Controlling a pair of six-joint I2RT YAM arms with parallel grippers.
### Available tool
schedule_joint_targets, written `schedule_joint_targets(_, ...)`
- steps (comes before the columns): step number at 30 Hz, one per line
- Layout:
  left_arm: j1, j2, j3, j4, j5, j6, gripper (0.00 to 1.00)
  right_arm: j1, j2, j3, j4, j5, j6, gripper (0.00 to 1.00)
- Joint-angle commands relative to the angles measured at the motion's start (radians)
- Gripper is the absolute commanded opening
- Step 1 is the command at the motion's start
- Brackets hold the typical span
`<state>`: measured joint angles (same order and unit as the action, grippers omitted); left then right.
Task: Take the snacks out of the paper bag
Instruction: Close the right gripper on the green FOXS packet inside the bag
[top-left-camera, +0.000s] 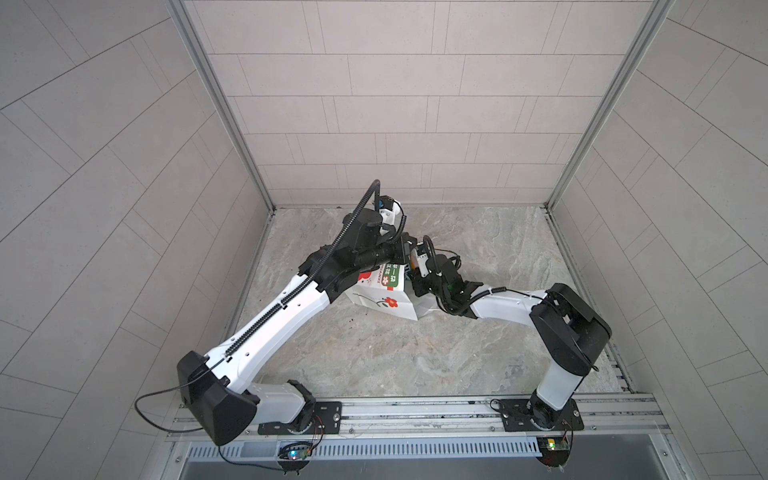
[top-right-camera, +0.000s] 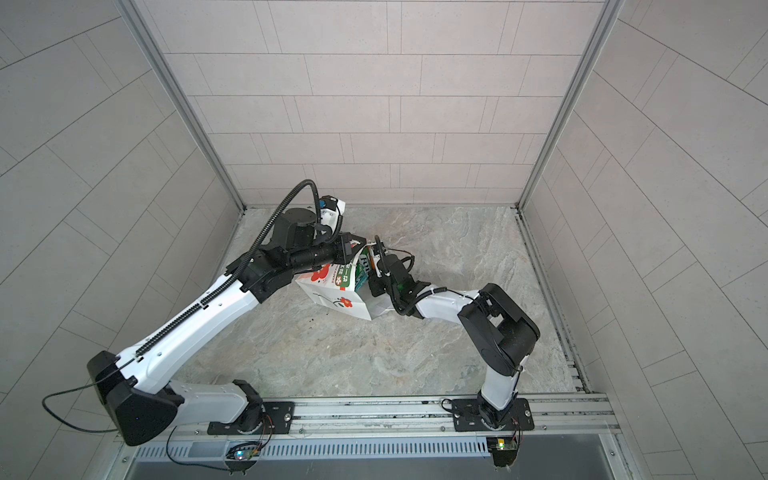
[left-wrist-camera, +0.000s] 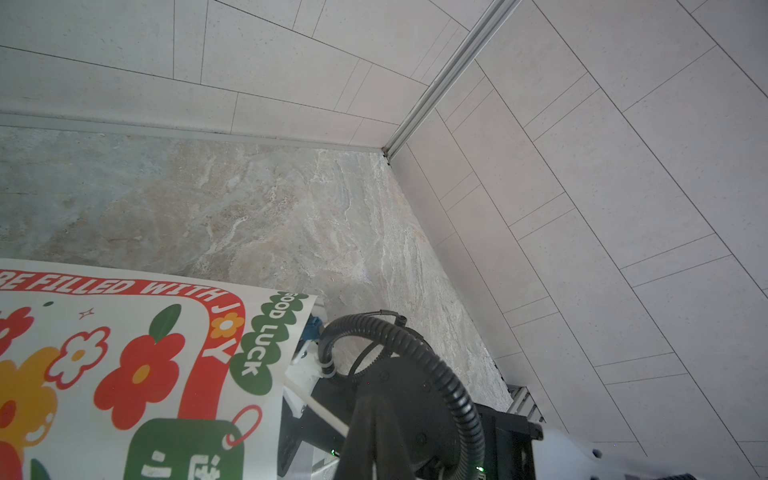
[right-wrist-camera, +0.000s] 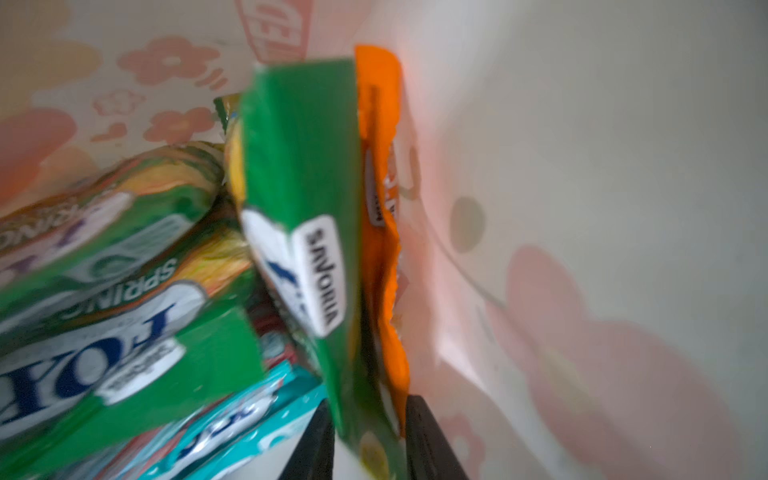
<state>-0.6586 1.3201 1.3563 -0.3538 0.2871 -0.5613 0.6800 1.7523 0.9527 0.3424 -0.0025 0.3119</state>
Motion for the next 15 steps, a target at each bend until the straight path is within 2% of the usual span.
schedule_joint_targets(1,-0.008,-0.035,0.049,0.054,0.04,0.0,0.0,-0.005,0.012,0.029,0.0,-0.003,-0.001,0.18)
schedule_joint_targets(4,-0.007,-0.038,0.049,0.043,0.032,0.007,0.0,-0.004,-0.002,0.027,0.004,-0.023,-0.01,0.01)
schedule_joint_targets(15,-0.007,-0.047,0.044,-0.018,-0.075,0.029,0.0,-0.01,-0.155,-0.076,-0.02,-0.082,-0.024,0.0)
